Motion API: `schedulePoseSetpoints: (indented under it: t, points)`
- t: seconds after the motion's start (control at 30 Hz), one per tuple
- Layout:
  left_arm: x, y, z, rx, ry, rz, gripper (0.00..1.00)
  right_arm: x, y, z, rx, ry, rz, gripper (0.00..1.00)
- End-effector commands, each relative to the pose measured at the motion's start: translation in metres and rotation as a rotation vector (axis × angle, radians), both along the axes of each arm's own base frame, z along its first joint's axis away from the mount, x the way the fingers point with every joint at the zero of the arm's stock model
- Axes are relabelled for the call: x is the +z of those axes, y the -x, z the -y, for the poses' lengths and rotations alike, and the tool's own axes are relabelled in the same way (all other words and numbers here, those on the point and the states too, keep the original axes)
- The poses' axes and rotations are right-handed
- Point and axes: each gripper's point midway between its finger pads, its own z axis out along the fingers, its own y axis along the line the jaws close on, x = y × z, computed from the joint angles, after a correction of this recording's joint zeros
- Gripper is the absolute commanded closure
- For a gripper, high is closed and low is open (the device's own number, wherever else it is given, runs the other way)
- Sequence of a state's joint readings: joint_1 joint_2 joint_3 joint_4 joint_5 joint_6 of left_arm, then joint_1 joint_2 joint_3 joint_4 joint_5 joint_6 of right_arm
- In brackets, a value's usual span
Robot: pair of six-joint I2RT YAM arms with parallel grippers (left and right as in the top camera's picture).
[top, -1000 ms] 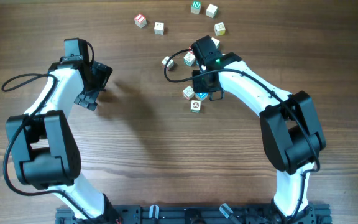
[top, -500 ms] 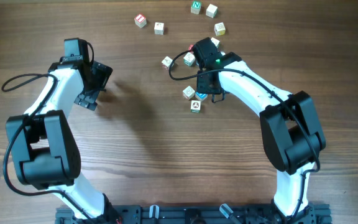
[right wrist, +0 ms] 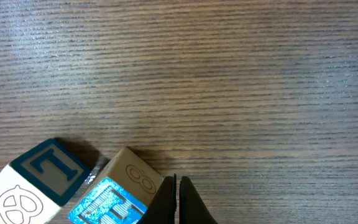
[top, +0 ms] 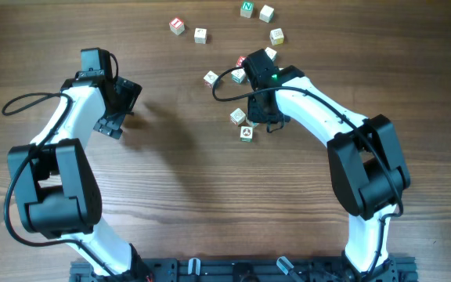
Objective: Form a circle
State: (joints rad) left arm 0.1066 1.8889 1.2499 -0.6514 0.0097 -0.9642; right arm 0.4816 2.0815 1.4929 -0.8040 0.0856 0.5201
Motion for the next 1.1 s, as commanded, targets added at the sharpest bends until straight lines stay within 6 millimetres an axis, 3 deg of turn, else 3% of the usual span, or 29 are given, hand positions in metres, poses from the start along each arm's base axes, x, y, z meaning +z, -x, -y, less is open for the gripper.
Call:
schedulePoseSetpoints:
  t: [0.0,0.6,0.67,0.77,0.83,0.87,0.93,1.0,1.07]
  points:
    - [-0.004,0.000,0.000,0.010,0.004,-0.010,0.00,0.004,0.001,-0.005,-0.007,-0.023,-0.001,0.95]
    - [-0.004,0.000,0.000,0.010,0.004,-0.010,0.00,0.003,0.012,-0.001,-0.050,-0.016,-0.045,0.95]
    - [-0.004,0.000,0.000,0.010,0.004,-0.010,0.00,0.011,0.016,0.007,-0.061,0.015,-0.046,0.95]
    - [-0.004,0.000,0.000,0.010,0.004,-0.010,0.00,0.041,0.015,0.008,-0.063,-0.005,0.006,0.95]
    - [-0.004,0.000,0.000,0.010,0.004,-0.010,0.00,0.066,0.008,0.002,-0.046,-0.045,0.081,0.95]
    - [-0.004,0.000,0.000,0.010,0.004,-0.010,0.00,0.083,0.003,-0.007,-0.016,-0.085,0.136,0.95]
    - [-0.004,0.000,0.000,0.010,0.004,-0.010,0.00,0.095,0.002,-0.035,0.082,-0.172,0.173,0.95]
    - [-0.004,0.000,0.000,0.010,0.004,-0.010,0.00,0.091,0.007,-0.061,0.172,-0.188,0.194,0.95]
    - [-0.004,0.000,0.000,0.010,0.004,-0.010,0.00,0.078,0.013,-0.067,0.188,-0.130,0.196,0.95]
